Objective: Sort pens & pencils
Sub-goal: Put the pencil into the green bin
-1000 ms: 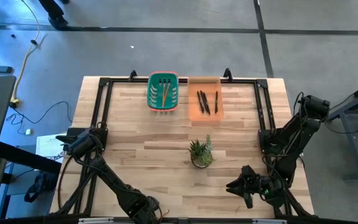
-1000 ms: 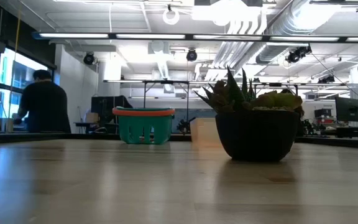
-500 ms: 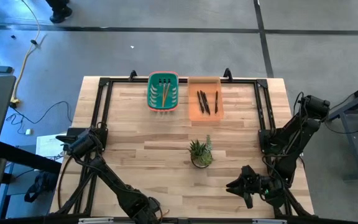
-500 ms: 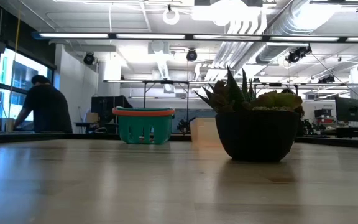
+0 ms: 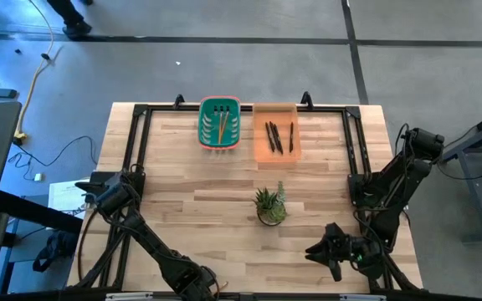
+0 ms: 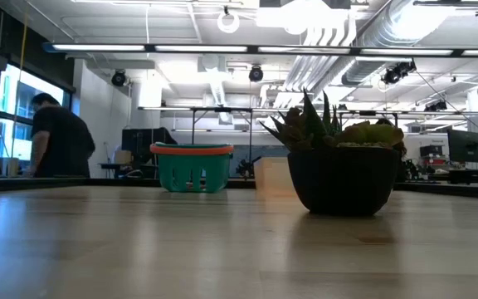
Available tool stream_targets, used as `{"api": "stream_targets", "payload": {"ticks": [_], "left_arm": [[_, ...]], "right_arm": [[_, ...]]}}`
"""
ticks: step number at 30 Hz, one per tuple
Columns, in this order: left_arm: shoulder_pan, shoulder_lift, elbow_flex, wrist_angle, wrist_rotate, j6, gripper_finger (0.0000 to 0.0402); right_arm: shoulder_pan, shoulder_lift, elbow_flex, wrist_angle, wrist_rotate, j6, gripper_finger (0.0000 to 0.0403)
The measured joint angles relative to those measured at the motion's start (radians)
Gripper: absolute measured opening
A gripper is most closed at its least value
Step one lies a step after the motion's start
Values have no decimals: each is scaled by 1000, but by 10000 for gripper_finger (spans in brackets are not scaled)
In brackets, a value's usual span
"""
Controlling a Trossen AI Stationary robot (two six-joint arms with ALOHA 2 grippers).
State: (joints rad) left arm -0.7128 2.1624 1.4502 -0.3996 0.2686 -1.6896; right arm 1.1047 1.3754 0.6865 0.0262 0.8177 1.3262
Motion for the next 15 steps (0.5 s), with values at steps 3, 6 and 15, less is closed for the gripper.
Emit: {"api": "stream_targets", "payload": {"ticks": [3,6,15], "left_arm": [[0,0,0,0,1,3,122],[0,0,0,0,0,3,122],[0,0,0,-15,-8,22,83]], "right_arm": [[2,0,0,0,0,0,96],[2,0,0,-2,0,0,96],[2,0,0,-9,1,-1,96]]}}
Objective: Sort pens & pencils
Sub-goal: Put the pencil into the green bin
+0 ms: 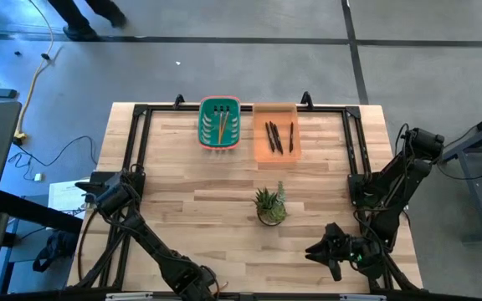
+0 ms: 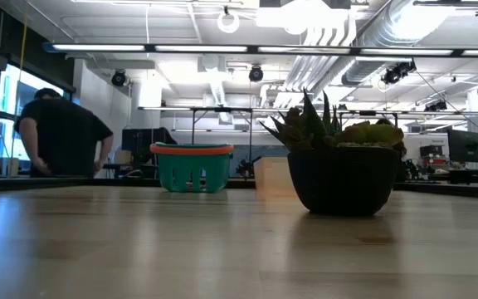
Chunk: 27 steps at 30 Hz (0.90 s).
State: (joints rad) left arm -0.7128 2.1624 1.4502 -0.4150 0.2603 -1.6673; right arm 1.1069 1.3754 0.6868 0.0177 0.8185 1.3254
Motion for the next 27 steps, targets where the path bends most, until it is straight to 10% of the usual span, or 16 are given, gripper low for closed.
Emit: {"api": "stream_targets", "payload": {"ticks": [6,27], "left_arm": [[0,0,0,-4,-22,23,11],[8,-122,0,-235,-145,105,7]], "right_arm": [[0,0,0,0,0,0,96],[0,0,0,2,2,9,96]]}}
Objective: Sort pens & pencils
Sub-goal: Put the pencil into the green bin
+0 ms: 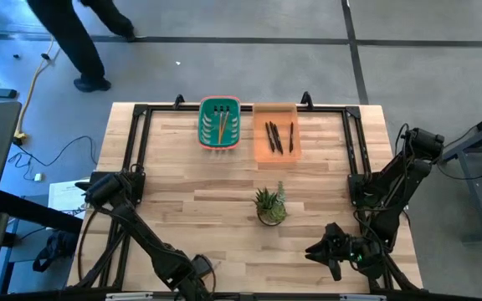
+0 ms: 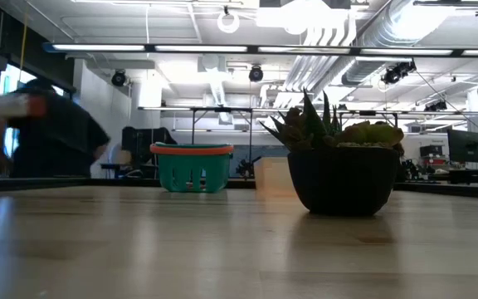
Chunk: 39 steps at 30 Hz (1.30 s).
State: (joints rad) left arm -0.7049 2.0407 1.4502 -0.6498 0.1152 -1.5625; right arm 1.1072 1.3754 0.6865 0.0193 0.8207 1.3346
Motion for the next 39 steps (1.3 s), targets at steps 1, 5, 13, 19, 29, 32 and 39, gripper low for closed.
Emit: {"api": "stream_targets", "payload": {"ticks": [1,5,13,19,29,32,39], "left_arm": [[6,-7,0,-14,-5,8,7],[34,-34,0,-56,-27,51,4],[113,-76,0,-189,-35,190,3],[193,-101,1,-296,-35,339,2],[364,-174,1,-464,-61,587,2],[416,-209,2,-485,-90,647,2],[525,-296,3,-496,-147,749,2]], "right_arm": [[0,0,0,0,0,0,96],[0,0,0,0,0,3,96],[0,0,0,8,0,11,96],[0,0,0,8,1,19,96],[-1,0,0,7,28,49,96],[-1,0,0,8,44,55,96],[-3,0,0,6,76,72,96]]}}
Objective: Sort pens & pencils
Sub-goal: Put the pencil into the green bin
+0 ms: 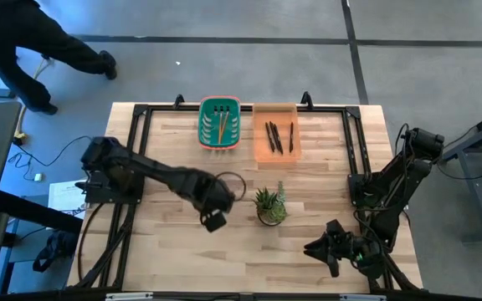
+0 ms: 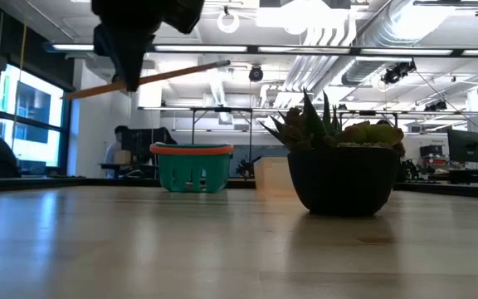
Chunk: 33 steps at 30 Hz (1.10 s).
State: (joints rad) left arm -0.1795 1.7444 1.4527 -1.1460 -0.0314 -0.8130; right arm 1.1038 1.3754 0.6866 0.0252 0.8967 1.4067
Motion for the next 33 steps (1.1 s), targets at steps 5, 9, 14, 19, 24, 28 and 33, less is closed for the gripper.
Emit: {"api": "stream_targets", "payload": {"ticks": [5,9,14,19,24,28,33], "left_arm": [[50,-60,0,-5,-32,43,2],[78,-101,0,5,-65,58,2],[98,-148,0,24,-99,77,2],[110,-178,0,52,-135,102,2],[110,-192,0,91,-175,125,2],[111,-193,0,110,-200,151,2],[115,-193,0,150,-235,198,2]], "right_arm": [[-7,0,0,-5,18,7,96],[-18,0,0,-6,18,7,96],[-28,0,0,-7,21,7,96],[-38,0,0,-9,20,7,96],[-40,0,0,-11,20,7,96],[-40,0,0,-10,22,7,96],[-39,0,0,-10,70,2,96]]}}
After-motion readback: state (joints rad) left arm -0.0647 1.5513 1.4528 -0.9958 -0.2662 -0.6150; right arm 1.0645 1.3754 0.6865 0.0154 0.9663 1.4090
